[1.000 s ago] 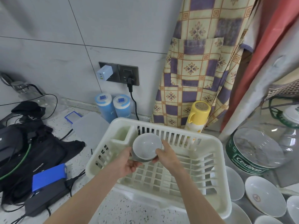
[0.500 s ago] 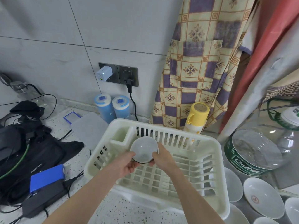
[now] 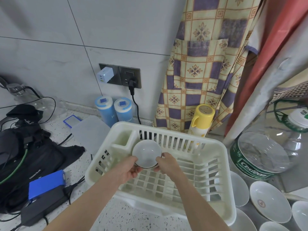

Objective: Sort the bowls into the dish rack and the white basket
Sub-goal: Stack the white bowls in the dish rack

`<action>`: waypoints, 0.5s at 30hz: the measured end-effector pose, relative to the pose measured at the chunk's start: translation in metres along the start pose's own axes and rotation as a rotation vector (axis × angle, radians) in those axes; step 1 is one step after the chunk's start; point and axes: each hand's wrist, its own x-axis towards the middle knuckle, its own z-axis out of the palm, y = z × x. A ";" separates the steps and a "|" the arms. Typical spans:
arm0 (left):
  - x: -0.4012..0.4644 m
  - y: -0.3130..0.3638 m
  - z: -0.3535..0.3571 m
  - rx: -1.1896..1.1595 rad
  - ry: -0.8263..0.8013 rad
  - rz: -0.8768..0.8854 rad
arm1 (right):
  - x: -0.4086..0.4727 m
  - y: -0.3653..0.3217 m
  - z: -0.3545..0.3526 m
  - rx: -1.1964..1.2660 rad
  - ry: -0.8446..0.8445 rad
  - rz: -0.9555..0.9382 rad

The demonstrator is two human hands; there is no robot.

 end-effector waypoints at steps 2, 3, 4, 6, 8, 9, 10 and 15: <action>0.000 0.000 0.000 -0.007 -0.001 -0.002 | -0.002 0.000 -0.001 0.102 -0.031 0.031; 0.000 0.000 0.000 -0.013 0.000 -0.003 | -0.002 0.000 -0.002 0.144 -0.042 0.033; 0.000 0.000 0.000 -0.023 0.001 -0.002 | -0.002 0.001 -0.003 0.177 -0.050 0.034; 0.001 0.000 -0.001 -0.043 -0.003 0.003 | -0.002 0.001 -0.003 0.218 -0.066 0.042; 0.001 0.001 -0.002 -0.057 -0.010 0.008 | -0.002 0.001 -0.001 0.243 -0.074 0.048; 0.000 0.001 -0.001 -0.066 -0.011 0.009 | -0.002 0.000 0.000 0.251 -0.075 0.048; 0.000 0.001 -0.001 -0.074 -0.010 0.012 | -0.003 0.000 0.002 0.258 -0.075 0.049; -0.003 0.003 0.000 -0.090 -0.027 0.015 | -0.004 -0.004 0.003 0.260 -0.056 0.063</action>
